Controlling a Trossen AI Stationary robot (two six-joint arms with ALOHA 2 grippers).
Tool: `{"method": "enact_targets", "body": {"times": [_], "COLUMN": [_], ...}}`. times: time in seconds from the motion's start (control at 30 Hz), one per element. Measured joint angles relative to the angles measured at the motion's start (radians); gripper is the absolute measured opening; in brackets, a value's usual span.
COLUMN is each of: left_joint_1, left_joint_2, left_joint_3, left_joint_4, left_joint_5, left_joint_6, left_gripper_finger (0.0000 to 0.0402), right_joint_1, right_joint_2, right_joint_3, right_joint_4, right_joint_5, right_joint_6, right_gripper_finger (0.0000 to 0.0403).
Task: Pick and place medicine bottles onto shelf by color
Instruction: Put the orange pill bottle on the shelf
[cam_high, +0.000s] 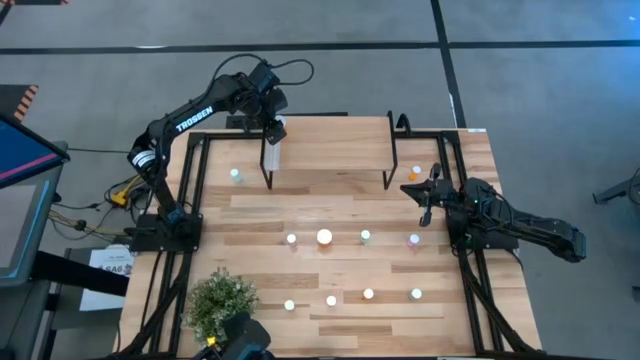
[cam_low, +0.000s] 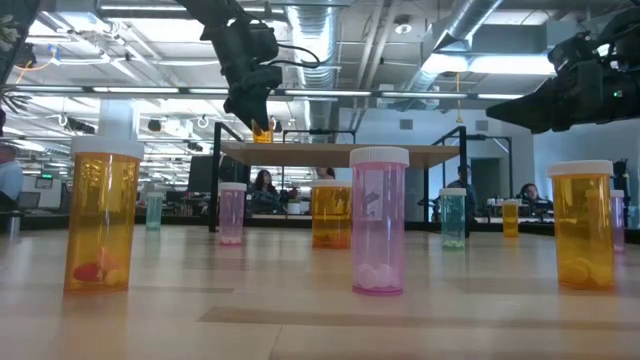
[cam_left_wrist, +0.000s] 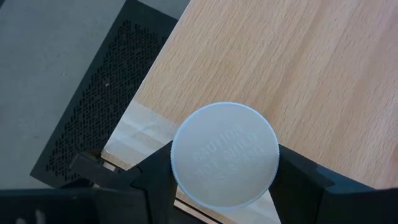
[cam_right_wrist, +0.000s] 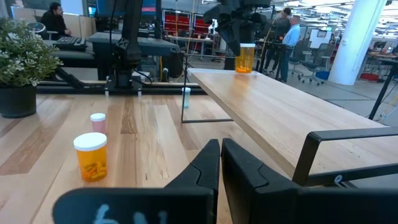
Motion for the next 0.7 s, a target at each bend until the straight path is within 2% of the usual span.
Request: {"method": "enact_targets", "body": {"times": [0.5, 0.7], "left_joint_1": [-0.002, -0.006], "left_joint_2": [-0.001, -0.001], "left_joint_3": [0.000, 0.000], "left_joint_4": [0.000, 0.000], "left_joint_5": [0.000, -0.001], "left_joint_6": [0.004, 0.005], "left_gripper_finger": [0.0201, 0.0230], "right_joint_1": [0.000, 0.000], "right_joint_2": [0.000, 0.000], "right_joint_3": [0.000, 0.000], "right_joint_4": [0.000, 0.000], "right_joint_5": [0.000, 0.000], "right_joint_6": [0.000, 0.000], "right_gripper_finger": [0.0043, 0.0043]}}
